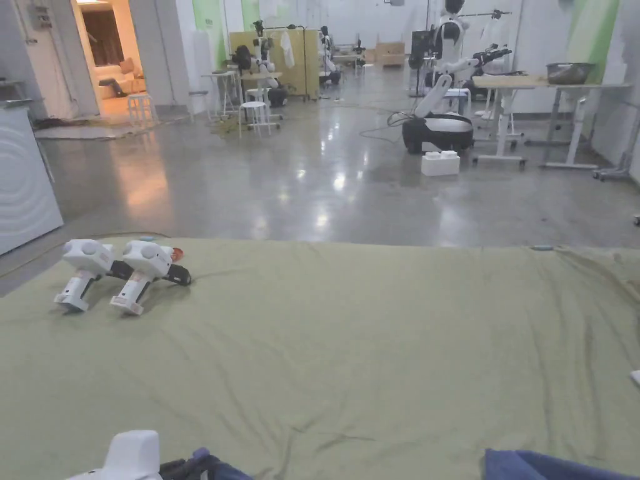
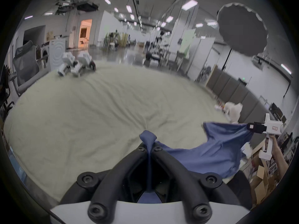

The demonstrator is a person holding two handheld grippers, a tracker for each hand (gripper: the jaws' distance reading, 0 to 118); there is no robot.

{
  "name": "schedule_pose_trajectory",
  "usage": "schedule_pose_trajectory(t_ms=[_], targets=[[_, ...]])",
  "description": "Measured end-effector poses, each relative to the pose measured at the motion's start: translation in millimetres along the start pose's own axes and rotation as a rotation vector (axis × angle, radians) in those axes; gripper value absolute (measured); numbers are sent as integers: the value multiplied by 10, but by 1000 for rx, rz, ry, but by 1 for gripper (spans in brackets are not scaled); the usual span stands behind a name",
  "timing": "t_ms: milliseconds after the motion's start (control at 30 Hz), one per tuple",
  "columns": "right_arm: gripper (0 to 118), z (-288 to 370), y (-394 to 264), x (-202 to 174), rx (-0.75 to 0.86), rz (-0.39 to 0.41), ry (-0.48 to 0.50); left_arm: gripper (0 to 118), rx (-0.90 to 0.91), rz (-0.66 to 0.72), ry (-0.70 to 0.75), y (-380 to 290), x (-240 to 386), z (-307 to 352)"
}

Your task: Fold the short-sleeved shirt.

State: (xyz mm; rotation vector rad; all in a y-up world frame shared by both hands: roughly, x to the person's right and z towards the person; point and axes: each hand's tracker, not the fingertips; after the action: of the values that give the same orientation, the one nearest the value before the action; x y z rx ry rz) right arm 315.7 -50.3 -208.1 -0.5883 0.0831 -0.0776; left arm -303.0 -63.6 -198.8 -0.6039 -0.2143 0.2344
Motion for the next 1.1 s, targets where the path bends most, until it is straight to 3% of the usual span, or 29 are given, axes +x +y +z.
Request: schedule_pose_trajectory(t_ms=[233, 333, 567, 833, 1100], targets=[[0, 610, 872, -272, 218, 25, -46, 0, 237, -98, 7, 891, 269, 764], [0, 797, 1195, -308, 299, -4, -31, 0, 339, -114, 13, 1228, 349, 1010], [0, 1121, 1932, -445, 434, 20, -56, 0, 482, -113, 48, 1902, 479, 1413], [0, 888, 2515, -380, 480, 31, -91, 0, 545, -93, 108, 2451, 399, 1367], [0, 255, 3085, -516, 486, 58, -141, 0, 550, -110, 130, 3033, 334, 665]])
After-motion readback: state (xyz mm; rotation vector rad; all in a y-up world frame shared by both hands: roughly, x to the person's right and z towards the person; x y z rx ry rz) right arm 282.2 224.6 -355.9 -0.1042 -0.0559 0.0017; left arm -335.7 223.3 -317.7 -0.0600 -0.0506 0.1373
